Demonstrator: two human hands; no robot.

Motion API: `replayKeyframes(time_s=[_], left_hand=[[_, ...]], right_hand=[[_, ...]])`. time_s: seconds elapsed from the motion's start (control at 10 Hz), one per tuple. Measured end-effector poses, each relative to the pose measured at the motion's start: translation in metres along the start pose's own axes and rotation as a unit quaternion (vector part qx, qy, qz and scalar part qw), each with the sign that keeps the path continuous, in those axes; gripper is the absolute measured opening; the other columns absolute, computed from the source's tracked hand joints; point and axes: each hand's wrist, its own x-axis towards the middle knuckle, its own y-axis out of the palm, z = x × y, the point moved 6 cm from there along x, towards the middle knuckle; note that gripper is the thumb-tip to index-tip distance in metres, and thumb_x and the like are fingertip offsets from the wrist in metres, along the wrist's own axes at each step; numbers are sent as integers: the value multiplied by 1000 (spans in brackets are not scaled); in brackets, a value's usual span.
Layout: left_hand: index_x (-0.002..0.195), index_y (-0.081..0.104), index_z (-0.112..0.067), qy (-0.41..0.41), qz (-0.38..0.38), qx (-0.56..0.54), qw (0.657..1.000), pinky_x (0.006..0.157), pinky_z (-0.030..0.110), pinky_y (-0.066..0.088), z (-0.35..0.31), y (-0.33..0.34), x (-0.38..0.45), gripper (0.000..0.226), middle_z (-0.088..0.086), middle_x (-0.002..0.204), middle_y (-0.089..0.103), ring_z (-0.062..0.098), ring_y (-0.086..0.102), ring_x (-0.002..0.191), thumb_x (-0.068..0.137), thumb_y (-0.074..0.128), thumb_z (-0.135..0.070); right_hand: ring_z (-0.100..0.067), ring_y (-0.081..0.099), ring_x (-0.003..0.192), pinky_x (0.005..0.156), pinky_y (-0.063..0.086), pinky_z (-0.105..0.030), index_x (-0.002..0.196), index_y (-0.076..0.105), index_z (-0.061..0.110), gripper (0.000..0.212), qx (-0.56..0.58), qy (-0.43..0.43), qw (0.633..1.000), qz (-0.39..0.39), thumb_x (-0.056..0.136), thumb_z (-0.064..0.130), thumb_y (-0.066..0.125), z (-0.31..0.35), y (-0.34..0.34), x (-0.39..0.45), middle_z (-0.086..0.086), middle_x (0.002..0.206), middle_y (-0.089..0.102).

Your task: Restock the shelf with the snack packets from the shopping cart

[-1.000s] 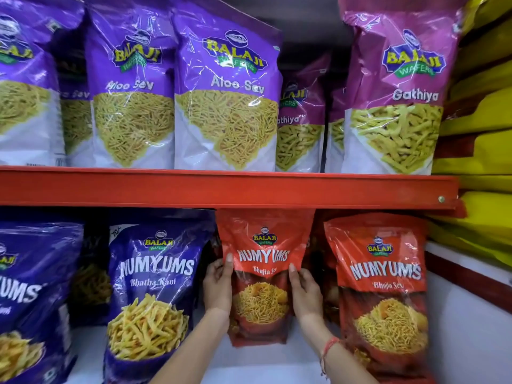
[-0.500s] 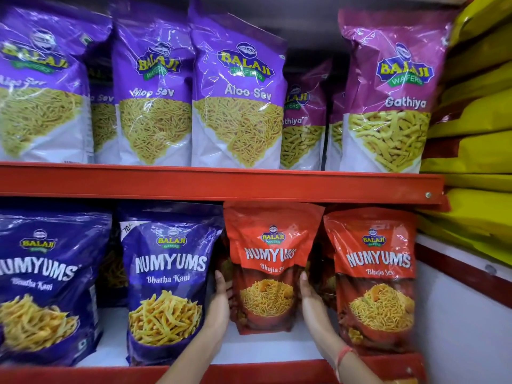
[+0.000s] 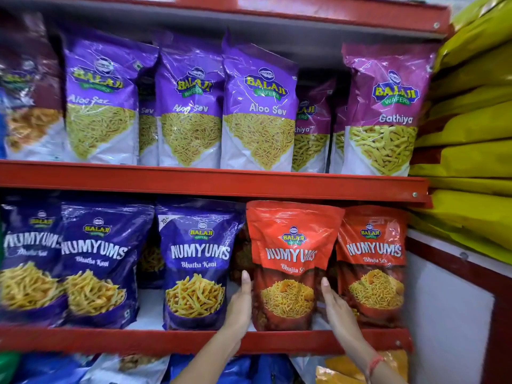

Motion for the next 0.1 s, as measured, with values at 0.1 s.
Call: replayKeyframes(time_s=[0.1], left_hand=[[124,53,-19,113,-77,114,984,101,35,38,-28,-20,-17,53,8,128,61,26,52,122,92,29,-53]], right_hand=[[-18,65,91,82,52,-34,118,61,23,73,-8,-64,997,-31,71,76,41,14,-17,0,-3,109,70]])
